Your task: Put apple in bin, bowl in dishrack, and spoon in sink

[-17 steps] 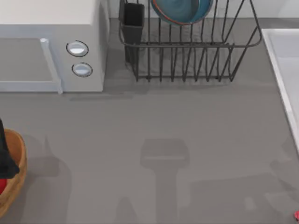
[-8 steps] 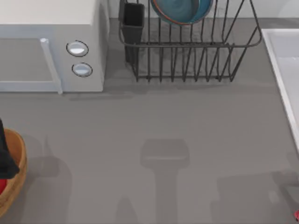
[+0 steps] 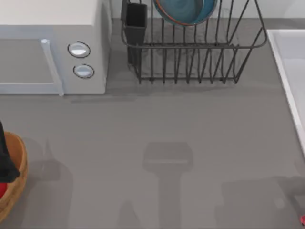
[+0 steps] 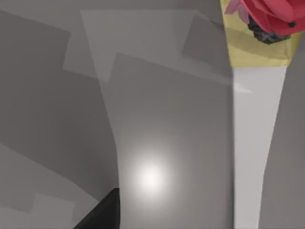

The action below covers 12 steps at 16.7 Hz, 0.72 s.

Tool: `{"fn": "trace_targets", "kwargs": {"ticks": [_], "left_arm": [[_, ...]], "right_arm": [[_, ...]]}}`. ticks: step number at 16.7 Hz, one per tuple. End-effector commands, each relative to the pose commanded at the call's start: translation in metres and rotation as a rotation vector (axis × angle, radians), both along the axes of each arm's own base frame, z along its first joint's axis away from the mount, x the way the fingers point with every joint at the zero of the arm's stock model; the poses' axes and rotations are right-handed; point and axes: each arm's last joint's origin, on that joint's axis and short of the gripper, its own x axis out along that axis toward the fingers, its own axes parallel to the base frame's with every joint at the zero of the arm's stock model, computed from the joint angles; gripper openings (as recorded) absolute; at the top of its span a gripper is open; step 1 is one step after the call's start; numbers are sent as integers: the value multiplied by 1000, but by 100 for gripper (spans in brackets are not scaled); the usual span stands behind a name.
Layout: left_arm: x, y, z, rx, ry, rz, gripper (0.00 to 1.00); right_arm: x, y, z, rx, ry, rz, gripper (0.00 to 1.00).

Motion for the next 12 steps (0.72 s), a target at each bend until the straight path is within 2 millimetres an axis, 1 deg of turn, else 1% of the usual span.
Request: {"fn": "trace_targets", "kwargs": {"ticks": [9, 10, 12], "left_arm": [[0, 0, 0, 0, 0, 0, 100], [0, 0, 0, 0, 0, 0, 100], [0, 0, 0, 0, 0, 0, 100]], "right_arm": [[0, 0, 0, 0, 0, 0, 2], [0, 0, 0, 0, 0, 0, 0], [0, 0, 0, 0, 0, 0, 0]]}}
